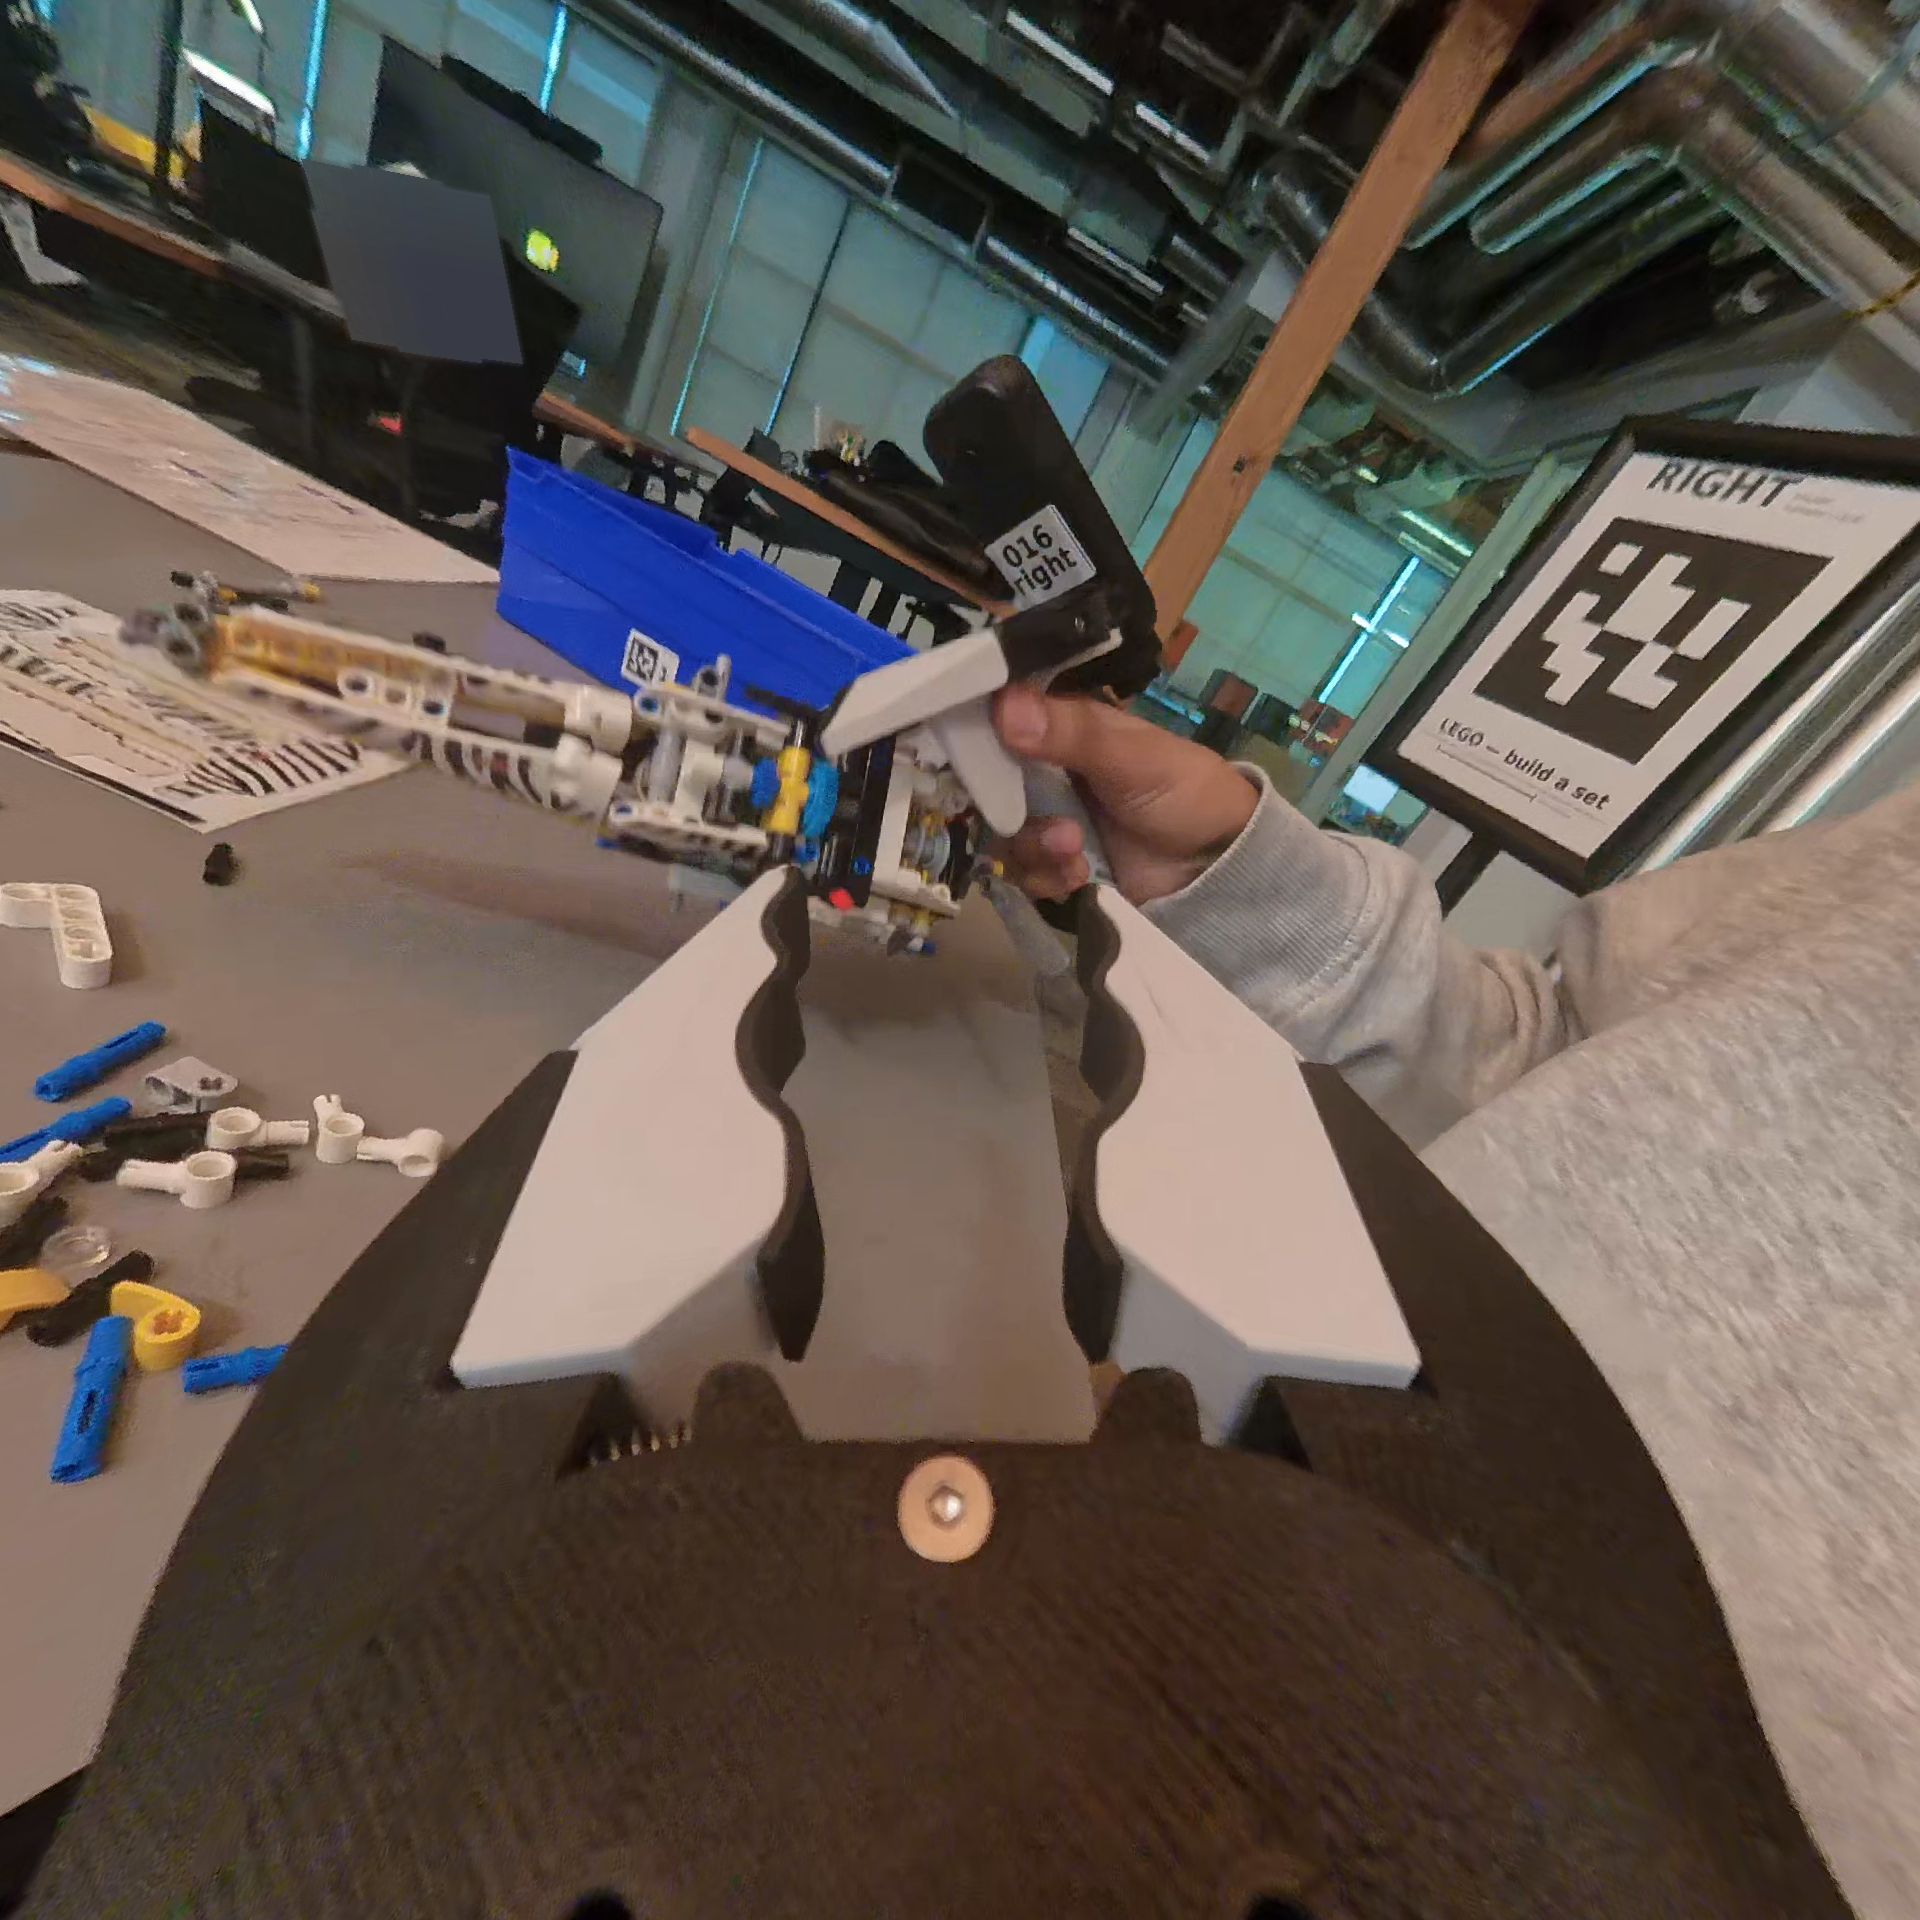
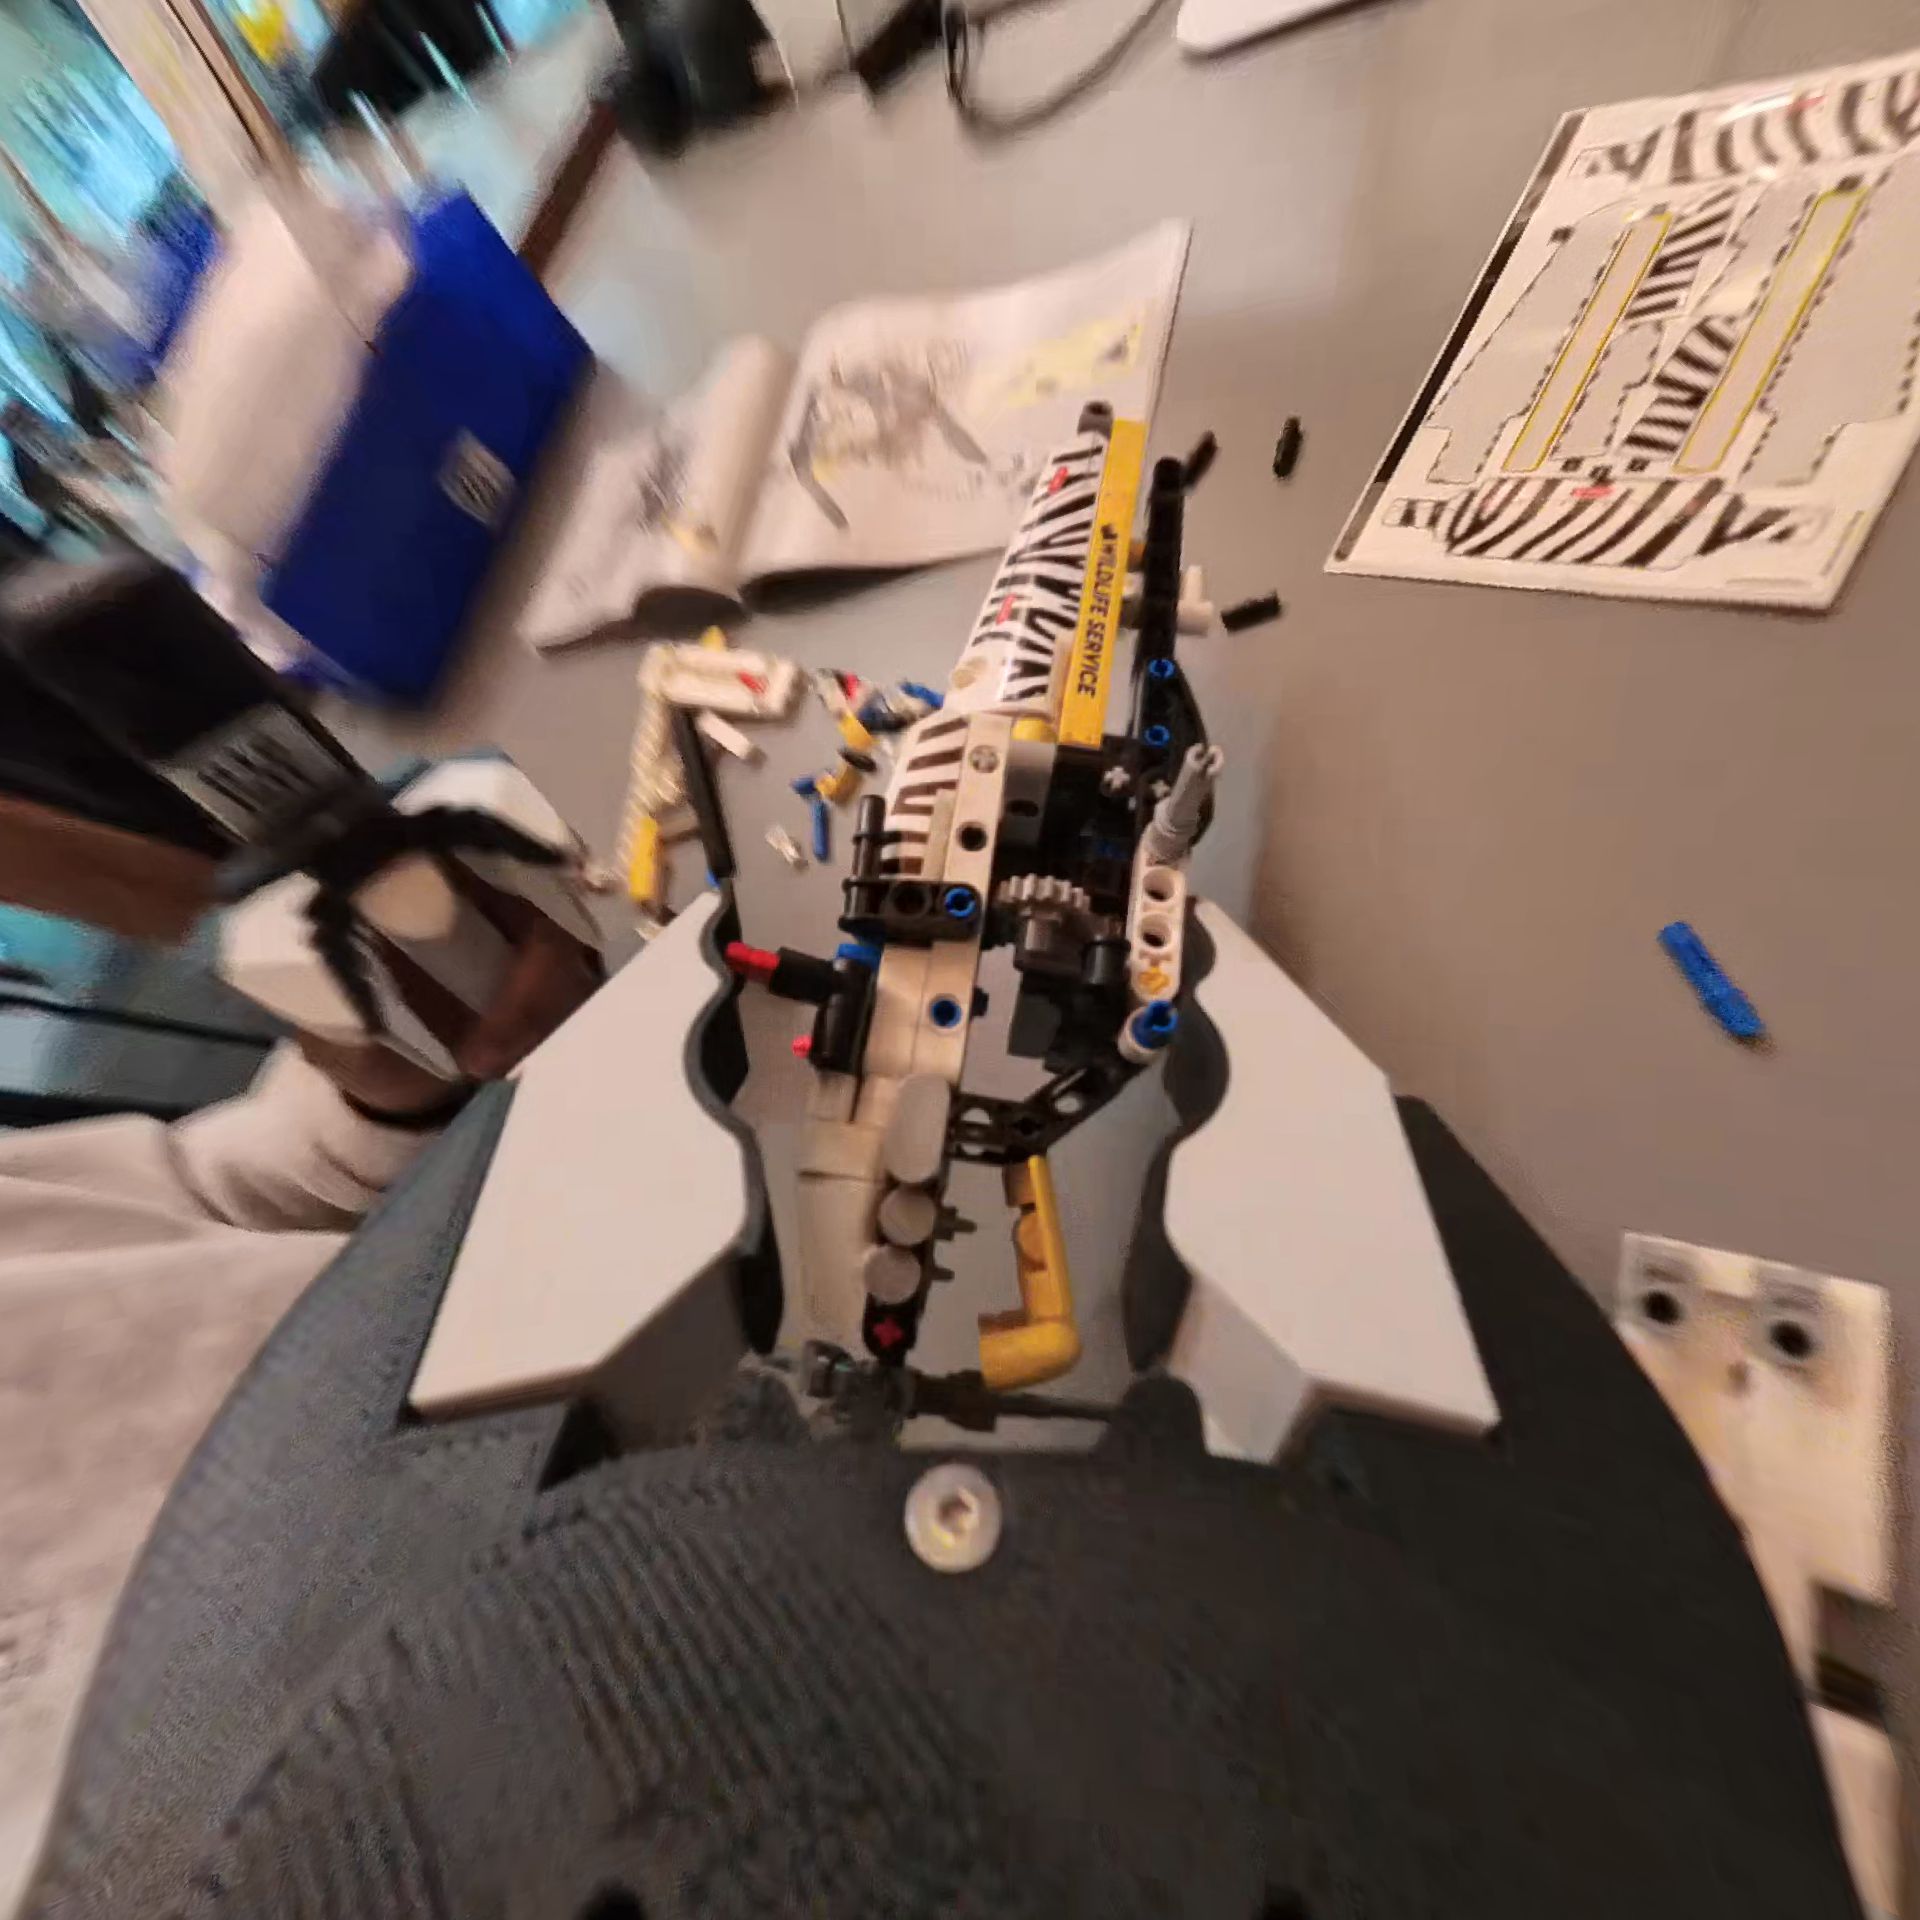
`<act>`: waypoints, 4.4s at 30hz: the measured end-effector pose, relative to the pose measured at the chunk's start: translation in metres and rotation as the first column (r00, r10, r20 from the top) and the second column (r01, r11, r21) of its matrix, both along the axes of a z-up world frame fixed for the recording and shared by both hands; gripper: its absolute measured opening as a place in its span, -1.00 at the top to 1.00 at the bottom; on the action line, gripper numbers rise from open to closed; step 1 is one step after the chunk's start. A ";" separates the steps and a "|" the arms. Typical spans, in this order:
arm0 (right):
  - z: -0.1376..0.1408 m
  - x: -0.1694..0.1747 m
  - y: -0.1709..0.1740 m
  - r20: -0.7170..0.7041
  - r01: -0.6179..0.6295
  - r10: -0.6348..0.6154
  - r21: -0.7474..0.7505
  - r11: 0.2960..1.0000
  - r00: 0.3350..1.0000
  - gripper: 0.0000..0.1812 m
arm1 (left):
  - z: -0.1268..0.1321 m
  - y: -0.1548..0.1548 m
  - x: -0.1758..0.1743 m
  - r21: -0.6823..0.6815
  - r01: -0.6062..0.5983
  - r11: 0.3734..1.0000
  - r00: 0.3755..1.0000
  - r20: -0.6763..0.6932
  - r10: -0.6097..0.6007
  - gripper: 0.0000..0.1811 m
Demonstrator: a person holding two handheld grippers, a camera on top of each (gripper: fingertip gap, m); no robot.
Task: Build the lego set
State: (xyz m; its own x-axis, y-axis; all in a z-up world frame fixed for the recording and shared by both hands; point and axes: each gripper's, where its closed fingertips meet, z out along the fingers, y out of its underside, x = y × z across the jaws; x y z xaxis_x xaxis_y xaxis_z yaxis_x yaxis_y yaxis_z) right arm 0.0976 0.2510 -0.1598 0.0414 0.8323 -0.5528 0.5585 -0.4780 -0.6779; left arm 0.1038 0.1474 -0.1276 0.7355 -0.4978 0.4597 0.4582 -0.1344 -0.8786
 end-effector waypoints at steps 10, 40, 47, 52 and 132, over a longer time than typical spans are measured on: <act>-0.010 0.016 0.015 -0.161 0.296 -0.350 -0.283 0.912 0.923 0.09 | -0.028 0.026 0.046 -0.088 -0.046 0.995 0.935 -0.355 0.012 0.04; -0.034 0.074 -0.044 -0.045 0.140 -0.184 -0.478 0.867 0.982 0.48 | -0.018 0.076 0.060 -0.201 0.202 0.959 0.968 0.190 -0.164 0.11; -0.034 0.061 -0.055 -0.074 0.098 -0.153 -0.487 0.868 0.986 0.42 | 0.000 0.081 0.053 -0.202 0.232 0.952 0.969 0.137 -0.207 0.16; -0.031 0.088 -0.037 -0.078 0.101 -0.152 -0.448 0.888 0.985 0.27 | -0.015 0.057 0.032 -0.284 0.080 0.955 0.996 0.060 -0.066 0.09; -0.083 0.092 0.011 0.154 -0.046 -0.062 0.610 0.791 0.986 0.65 | -0.096 0.083 0.031 -0.570 -0.014 0.822 0.970 -0.208 -0.128 0.09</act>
State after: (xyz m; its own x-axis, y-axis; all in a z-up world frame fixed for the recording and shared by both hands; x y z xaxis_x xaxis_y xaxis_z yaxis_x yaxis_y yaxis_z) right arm 0.1892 0.2625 -0.2433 0.0910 0.9923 0.0839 0.6810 -0.0006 -0.7323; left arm 0.1344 0.2302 -0.2239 0.8323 -0.2479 0.4958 0.2316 -0.6571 -0.7174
